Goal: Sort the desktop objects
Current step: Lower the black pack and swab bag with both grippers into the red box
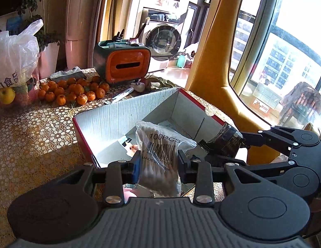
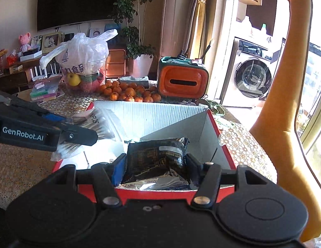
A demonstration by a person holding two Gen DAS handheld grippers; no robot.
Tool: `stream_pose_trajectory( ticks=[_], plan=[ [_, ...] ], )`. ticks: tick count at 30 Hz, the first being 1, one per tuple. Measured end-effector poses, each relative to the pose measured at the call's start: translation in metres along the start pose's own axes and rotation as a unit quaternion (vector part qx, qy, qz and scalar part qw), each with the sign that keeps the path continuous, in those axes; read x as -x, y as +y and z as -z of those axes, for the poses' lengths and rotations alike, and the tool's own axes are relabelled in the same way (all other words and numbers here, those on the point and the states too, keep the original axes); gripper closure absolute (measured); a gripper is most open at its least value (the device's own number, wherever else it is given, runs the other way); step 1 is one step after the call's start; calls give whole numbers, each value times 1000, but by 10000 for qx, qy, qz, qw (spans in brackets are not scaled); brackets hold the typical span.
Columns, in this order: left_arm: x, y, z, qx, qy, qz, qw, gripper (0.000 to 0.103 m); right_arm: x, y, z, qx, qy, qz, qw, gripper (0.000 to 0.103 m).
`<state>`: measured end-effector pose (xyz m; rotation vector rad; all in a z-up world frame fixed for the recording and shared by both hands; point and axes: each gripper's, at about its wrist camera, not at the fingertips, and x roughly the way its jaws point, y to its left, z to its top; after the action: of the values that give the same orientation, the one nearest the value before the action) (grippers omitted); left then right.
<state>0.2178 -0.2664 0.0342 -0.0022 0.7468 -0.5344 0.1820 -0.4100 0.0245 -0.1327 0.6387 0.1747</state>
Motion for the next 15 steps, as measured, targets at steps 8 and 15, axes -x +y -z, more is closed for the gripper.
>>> stream_pose_trajectory(
  ticks=[8, 15],
  plan=[
    [-36, -6, -7, -239, 227, -99, 9994, 70, -28, -21, 2, -18, 425, -29, 9991, 43],
    [-64, -9, -19, -429, 386, -256, 9980, 70, -51, -27, 0, 93, 686, -32, 9976, 43]
  ],
)
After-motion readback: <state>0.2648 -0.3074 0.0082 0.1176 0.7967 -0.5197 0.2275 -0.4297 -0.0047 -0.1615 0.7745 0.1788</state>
